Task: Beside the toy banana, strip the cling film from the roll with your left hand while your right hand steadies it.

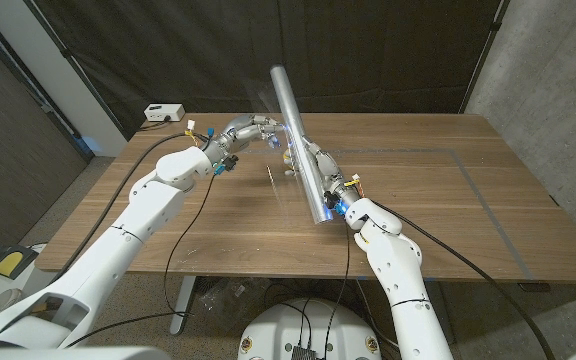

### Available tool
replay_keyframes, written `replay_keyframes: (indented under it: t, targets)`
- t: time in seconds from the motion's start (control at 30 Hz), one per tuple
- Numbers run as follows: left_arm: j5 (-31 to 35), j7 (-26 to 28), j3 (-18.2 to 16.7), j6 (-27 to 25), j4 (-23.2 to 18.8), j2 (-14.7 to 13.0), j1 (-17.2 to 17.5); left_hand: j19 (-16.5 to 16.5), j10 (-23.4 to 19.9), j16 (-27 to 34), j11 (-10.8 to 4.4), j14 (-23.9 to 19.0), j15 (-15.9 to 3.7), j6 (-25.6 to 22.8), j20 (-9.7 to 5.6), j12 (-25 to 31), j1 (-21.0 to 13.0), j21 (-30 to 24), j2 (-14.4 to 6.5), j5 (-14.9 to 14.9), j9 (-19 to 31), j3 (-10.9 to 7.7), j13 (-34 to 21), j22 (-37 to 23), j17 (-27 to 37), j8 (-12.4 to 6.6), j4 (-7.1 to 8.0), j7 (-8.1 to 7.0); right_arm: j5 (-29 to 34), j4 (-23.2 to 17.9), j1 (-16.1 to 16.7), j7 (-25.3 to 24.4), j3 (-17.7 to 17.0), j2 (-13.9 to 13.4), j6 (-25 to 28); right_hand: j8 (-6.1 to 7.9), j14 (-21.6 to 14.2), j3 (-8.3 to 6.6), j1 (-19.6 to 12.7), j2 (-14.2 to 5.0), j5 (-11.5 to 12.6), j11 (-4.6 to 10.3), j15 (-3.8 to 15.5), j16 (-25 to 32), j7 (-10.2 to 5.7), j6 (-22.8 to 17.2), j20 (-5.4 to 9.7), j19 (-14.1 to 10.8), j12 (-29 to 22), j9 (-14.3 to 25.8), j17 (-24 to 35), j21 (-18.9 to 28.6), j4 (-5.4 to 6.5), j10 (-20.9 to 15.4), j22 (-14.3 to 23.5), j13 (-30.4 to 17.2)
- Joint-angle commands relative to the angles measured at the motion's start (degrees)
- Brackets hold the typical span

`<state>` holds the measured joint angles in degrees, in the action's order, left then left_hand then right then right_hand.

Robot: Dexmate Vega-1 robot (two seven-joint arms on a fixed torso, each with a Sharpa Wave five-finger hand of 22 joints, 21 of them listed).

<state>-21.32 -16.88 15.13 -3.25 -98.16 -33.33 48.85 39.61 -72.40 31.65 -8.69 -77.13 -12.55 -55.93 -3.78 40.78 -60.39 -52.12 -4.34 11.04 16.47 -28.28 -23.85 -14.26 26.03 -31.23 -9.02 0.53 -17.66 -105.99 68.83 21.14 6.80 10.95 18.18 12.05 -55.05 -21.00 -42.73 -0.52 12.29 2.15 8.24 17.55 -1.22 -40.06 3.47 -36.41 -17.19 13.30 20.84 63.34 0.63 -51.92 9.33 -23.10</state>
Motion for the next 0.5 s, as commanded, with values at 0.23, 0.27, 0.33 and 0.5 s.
replay_keyframes:
  t: [0.23, 0.27, 0.33, 0.5]
  targets:
    - [0.8, -1.5, 0.3, -9.3, -7.1, -4.9, -1.1, 0.7, -1.7, 0.2, -1.85, -0.7, -0.16, -4.8, -1.07, 0.7, -1.3, -1.6, -0.1, 0.1, 1.1, -0.99, -1.0, 0.0, 1.1, 0.07, -0.1, 6.18, -0.2, 3.7, -2.2, 6.3, -1.0, -1.8, -1.3, -1.52, 7.3, 2.79, 7.3, 2.6, -1.6, -3.02, -4.11, -2.7, 1.46, 6.9, -3.94, 2.4, 3.1, -0.4, -0.2, -4.8, 2.16, 7.8, 0.3, 0.6]
    - [0.8, -1.5, 0.2, -9.4, -7.4, -5.1, -1.0, 0.7, -1.7, 0.2, -1.88, -0.7, -0.16, -4.7, -1.09, 0.7, -1.3, -1.8, -0.1, 0.1, 1.2, -1.02, -0.9, 0.0, 1.2, 0.09, -0.1, 6.14, -0.4, 3.8, -2.3, 6.4, -1.1, -1.7, -1.1, -1.55, 7.6, 2.79, 7.4, 2.57, -1.6, -3.12, -4.25, -2.8, 1.44, 7.1, -4.09, 2.5, 3.2, -0.5, -0.2, -4.9, 2.17, 8.0, 0.3, 0.7]
    - [0.8, -1.5, -0.2, -9.5, -8.2, -5.5, -0.7, 0.5, -1.5, 0.2, -1.81, -0.7, -0.13, -4.6, -1.14, 0.8, -1.4, -2.0, 0.0, 0.1, 1.4, -1.07, -1.0, 0.0, 1.4, 0.11, -0.05, 6.17, -0.7, 3.8, -2.3, 6.1, -1.4, -1.4, -0.5, -1.61, 8.1, 2.82, 7.8, 2.46, -1.6, -3.33, -4.63, -3.0, 1.58, 7.9, -4.21, 2.4, 3.6, -0.5, -0.3, -5.3, 2.24, 8.9, 0.3, 0.9]
    - [2.7, 0.4, -1.5, -10.7, -12.1, -7.3, 1.3, 0.3, -1.0, 0.1, -1.62, -0.5, -0.14, -4.1, -0.97, 0.7, -1.6, -2.6, 0.0, 0.0, 1.7, -1.23, -1.2, 0.0, 1.8, 0.32, 0.04, 6.33, -1.4, 3.3, -1.8, 4.8, -2.4, 0.1, 2.1, -1.77, 9.8, 2.64, 8.1, 2.13, -1.3, -4.41, -5.57, -3.7, 1.95, 10.1, -4.35, 2.0, 4.8, -0.6, -0.5, -6.1, 2.09, 11.7, 0.3, 1.4]
